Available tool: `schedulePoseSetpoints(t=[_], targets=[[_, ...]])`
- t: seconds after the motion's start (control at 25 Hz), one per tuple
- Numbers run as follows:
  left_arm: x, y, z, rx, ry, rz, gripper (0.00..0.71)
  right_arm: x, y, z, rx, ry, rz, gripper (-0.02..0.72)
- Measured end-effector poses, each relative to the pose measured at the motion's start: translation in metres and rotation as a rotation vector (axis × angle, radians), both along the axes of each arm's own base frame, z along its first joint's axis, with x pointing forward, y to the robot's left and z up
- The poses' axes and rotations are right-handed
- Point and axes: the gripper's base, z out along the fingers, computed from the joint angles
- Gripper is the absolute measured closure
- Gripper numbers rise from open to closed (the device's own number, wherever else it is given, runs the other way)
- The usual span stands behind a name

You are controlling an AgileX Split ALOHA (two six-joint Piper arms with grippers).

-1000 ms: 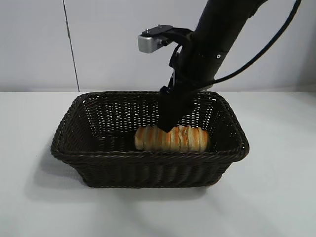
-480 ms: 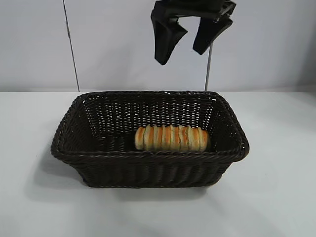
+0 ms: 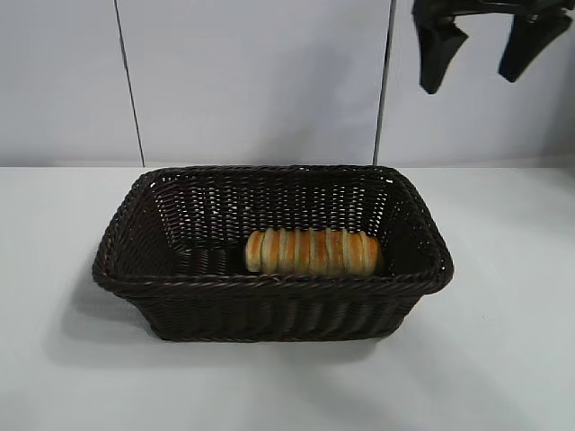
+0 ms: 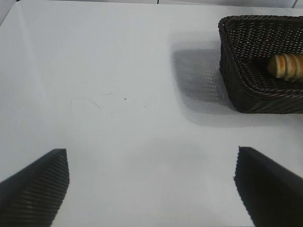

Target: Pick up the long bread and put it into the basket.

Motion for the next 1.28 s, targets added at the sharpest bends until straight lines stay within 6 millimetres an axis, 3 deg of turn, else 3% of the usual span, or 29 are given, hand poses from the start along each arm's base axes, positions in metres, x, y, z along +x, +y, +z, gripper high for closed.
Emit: schedulePoseSetpoints(t=[0.24, 0.4, 0.56, 0.76, 0.92, 1.08, 1.28], targets=[[0.0, 0.0, 0.0, 0.0, 0.0, 0.0, 0.023, -0.007, -0.048, 0.0, 0.002, 0.001, -0.116, 0.008], [0.0, 0.0, 0.0, 0.0, 0.0, 0.0, 0.023, -0.011, -0.049, 0.008, 0.021, -0.019, -0.127, 0.008], [0.0, 0.0, 0.0, 0.0, 0.0, 0.0, 0.023, -0.032, -0.043, 0.045, 0.037, -0.109, -0.125, 0.008], [0.0, 0.0, 0.0, 0.0, 0.0, 0.0, 0.023, -0.096, -0.022, 0.11, 0.106, -0.277, -0.101, 0.008], [0.0, 0.0, 0.0, 0.0, 0.0, 0.0, 0.023, -0.155, -0.009, 0.146, 0.101, -0.38, -0.087, 0.008], [0.0, 0.0, 0.0, 0.0, 0.0, 0.0, 0.023, -0.202, 0.0, 0.164, 0.089, -0.46, -0.08, 0.008], [0.0, 0.0, 0.0, 0.0, 0.0, 0.0, 0.023, -0.258, 0.011, 0.164, 0.081, -0.517, -0.075, 0.008]])
